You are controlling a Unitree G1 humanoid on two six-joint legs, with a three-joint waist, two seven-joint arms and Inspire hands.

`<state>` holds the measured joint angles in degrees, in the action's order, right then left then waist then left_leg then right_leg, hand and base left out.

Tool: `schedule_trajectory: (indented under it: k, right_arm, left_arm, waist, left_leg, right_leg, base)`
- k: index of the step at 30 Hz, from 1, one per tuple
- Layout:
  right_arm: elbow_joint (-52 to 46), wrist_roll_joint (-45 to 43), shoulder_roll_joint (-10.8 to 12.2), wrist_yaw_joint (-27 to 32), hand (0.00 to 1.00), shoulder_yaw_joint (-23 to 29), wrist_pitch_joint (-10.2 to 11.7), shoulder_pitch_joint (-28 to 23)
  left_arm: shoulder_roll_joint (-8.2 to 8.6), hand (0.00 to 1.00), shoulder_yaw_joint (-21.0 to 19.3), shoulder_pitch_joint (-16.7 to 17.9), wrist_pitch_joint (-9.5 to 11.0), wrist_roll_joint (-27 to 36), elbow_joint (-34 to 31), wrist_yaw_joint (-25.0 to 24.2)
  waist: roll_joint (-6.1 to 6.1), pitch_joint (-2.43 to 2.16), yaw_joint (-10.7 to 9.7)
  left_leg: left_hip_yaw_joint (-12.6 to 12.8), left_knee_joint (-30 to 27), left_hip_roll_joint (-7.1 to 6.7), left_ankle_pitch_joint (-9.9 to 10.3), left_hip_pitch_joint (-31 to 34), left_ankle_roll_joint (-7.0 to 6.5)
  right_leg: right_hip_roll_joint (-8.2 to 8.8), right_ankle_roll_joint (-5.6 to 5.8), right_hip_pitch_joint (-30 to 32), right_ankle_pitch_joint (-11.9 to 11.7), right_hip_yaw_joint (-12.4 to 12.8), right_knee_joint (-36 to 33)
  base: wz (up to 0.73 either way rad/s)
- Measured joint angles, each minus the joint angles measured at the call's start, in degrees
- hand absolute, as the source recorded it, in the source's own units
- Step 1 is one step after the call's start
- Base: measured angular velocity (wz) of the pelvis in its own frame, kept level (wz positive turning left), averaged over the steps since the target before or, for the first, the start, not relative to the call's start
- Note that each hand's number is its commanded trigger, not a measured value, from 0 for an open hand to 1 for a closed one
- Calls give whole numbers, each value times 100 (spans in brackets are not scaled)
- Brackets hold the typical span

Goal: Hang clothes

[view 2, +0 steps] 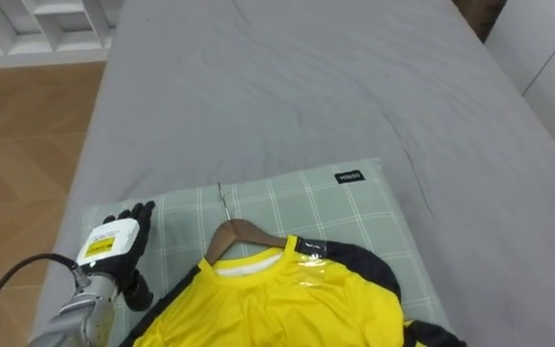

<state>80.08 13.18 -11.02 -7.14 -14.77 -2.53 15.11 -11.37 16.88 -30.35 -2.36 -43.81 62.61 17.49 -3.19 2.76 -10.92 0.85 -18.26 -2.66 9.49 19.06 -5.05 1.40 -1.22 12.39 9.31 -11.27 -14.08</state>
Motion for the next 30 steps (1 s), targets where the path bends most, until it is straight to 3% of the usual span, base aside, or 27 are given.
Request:
schedule_trajectory:
  k: [16, 23, 25, 30]
  right_arm:
    - [20, -229, -2, 139, 0, -23, -13, 41]
    - [50, -308, -27, 133, 0, 33, -130, 36]
    - [49, -348, -67, 97, 0, 102, -128, 26]
    - [46, -407, -97, 79, 0, 156, -135, -61]
  left_arm:
    - [-82, 0, 15, -1, -34, 1387, 317, -1063]
    - [-149, 0, 15, 0, -130, 1446, 284, -1468]
    - [-175, 0, 8, 0, -146, 1504, 284, -1585]
    - [-183, 0, 6, 17, -245, 1463, 271, -1726]
  waist:
    - [17, 15, -3]
    - [-74, -16, 18]
    - [-124, -49, 16]
    - [-143, -67, 28]
  left_leg:
    - [13, -10, -7, -13, -135, 0]
    - [-16, 41, -13, -18, -236, 7]
    - [0, 52, -12, -19, -283, 7]
    - [50, 152, -16, -21, -517, 11]
  right_leg:
    - [-2, 2, -132, 1, 39, 22]
    - [-8, 0, -237, 0, 6, 32]
    - [-6, 1, -264, 0, 20, 31]
    - [6, 10, -459, 15, 28, 44]
  base:
    - [-1]
    - [2]
    - [-4]
    - [-1]
